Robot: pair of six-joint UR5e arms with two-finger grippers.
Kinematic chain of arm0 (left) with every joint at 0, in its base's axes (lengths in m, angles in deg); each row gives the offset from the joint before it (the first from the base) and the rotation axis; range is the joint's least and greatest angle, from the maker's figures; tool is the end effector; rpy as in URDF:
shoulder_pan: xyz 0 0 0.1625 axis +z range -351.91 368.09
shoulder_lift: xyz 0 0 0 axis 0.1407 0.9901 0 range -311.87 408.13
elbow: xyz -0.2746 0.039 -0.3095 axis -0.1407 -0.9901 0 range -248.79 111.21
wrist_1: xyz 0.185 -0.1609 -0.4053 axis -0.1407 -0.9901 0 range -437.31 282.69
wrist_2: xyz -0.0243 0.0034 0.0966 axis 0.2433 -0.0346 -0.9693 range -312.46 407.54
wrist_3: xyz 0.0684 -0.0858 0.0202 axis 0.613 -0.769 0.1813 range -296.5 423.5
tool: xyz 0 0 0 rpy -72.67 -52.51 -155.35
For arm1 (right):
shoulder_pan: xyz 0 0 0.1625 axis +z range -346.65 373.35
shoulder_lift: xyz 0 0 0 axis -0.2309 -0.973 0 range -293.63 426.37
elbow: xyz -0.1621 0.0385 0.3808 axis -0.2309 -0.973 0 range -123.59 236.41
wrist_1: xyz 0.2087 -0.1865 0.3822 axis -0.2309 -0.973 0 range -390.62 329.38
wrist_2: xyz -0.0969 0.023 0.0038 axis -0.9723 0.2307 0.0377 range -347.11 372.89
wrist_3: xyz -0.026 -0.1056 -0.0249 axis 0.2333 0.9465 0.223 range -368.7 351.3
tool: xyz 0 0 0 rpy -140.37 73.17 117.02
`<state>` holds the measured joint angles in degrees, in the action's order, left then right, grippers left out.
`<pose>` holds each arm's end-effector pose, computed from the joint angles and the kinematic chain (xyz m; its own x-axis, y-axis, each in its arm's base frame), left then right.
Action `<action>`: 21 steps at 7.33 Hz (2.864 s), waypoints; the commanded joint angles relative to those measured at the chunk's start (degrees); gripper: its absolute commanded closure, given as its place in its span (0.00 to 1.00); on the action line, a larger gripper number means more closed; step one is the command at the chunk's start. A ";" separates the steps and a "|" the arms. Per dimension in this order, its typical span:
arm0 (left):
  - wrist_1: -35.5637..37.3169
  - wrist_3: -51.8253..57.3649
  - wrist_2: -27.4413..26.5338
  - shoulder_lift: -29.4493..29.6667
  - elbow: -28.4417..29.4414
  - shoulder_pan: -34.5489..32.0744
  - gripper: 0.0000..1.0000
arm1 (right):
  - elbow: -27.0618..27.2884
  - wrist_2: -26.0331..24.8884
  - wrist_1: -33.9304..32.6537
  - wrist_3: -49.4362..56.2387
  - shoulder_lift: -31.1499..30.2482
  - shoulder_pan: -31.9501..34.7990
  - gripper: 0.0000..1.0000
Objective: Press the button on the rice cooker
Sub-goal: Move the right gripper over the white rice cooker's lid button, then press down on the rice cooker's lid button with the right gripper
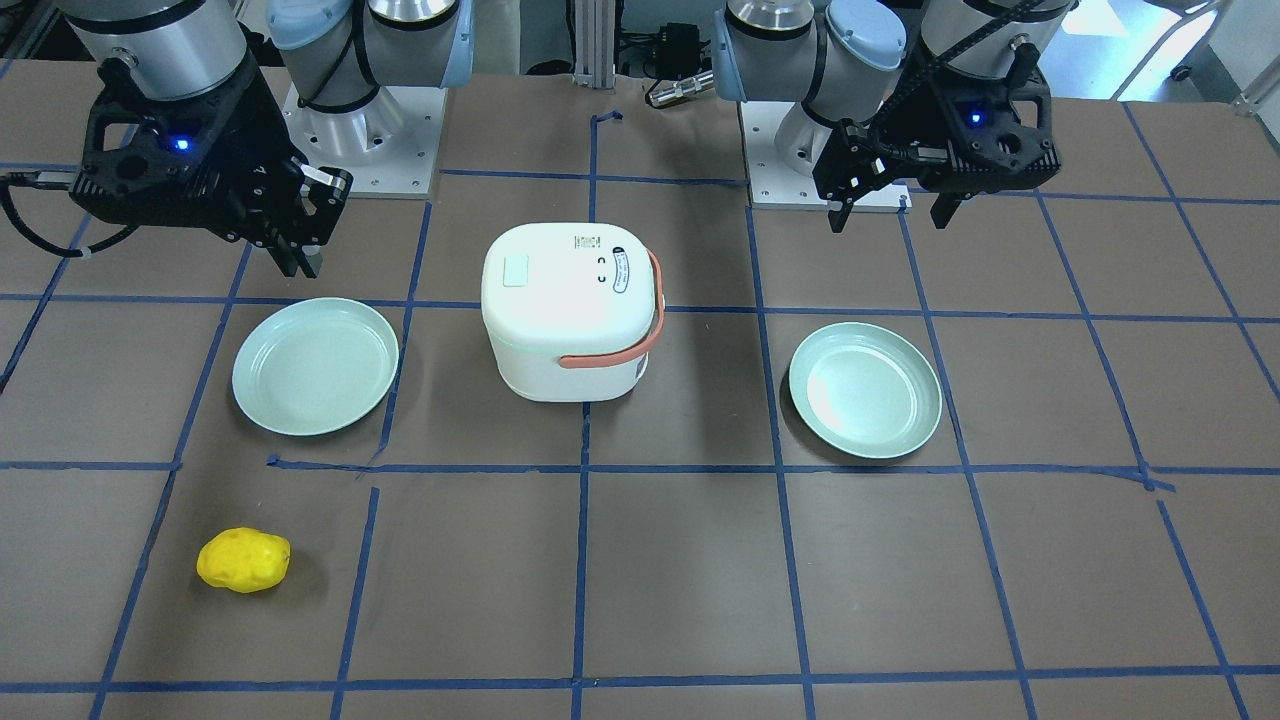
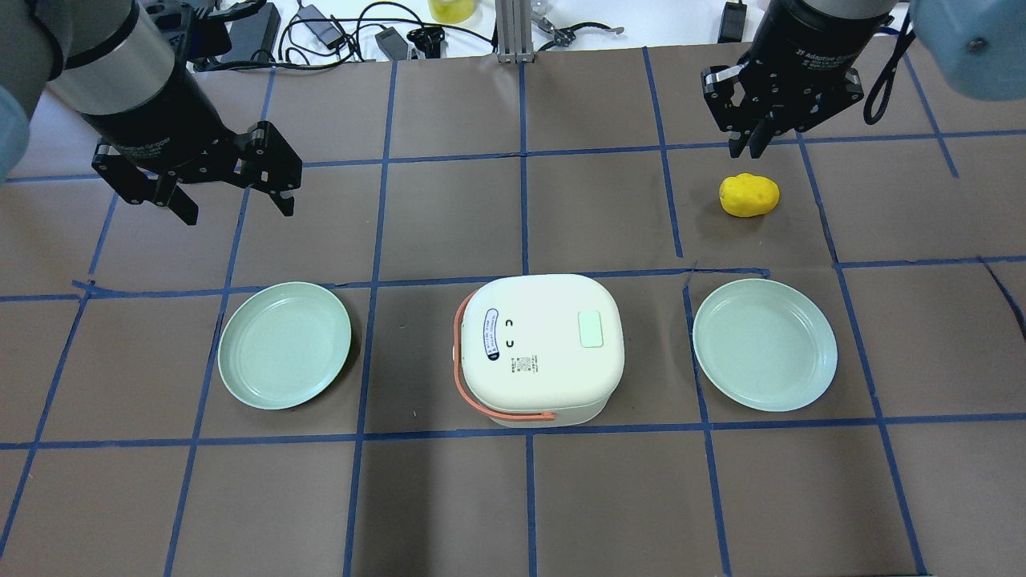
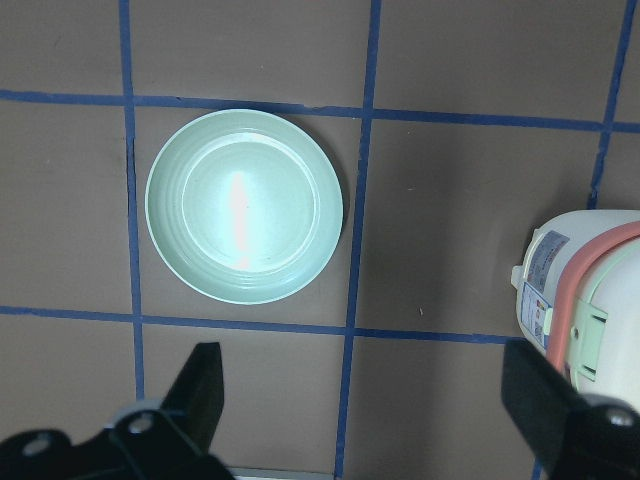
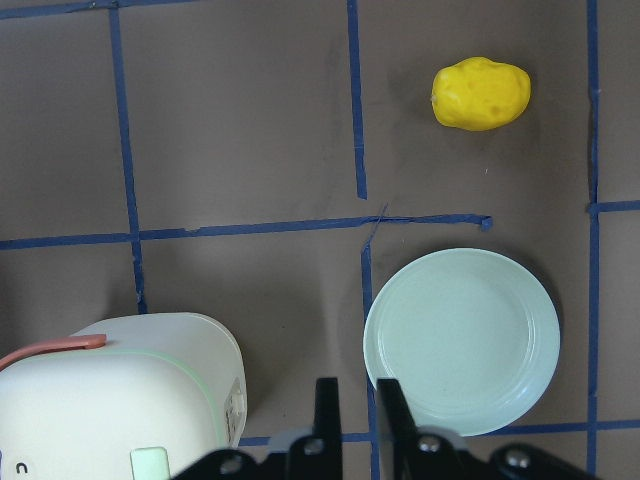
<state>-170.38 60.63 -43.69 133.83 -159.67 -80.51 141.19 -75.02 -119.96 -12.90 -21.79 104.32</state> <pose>-0.1181 -0.5259 0.4931 -0.9970 -0.0746 -0.0211 -0.0745 0.9972 -0.0070 0.1469 -0.5696 0.4981 -0.9977 0.0545 -0.0397 0.0562 0.9974 -0.0448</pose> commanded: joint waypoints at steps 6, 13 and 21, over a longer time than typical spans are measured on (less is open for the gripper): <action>0.00 -0.03 0.00 0.00 0.00 0.00 0.00 | 1.87 0.11 -3.02 -10.36 3.61 9.47 0.92; 0.00 -0.03 0.00 0.00 0.00 0.00 0.00 | 17.08 -0.07 -12.79 -20.24 2.12 17.39 1.00; 0.00 0.06 0.00 0.00 0.00 0.00 0.00 | 19.20 1.34 -12.17 -19.01 2.03 17.66 0.88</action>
<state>-170.38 60.69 -43.69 133.83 -159.67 -80.51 160.57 -73.68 -131.98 -32.18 -19.75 121.98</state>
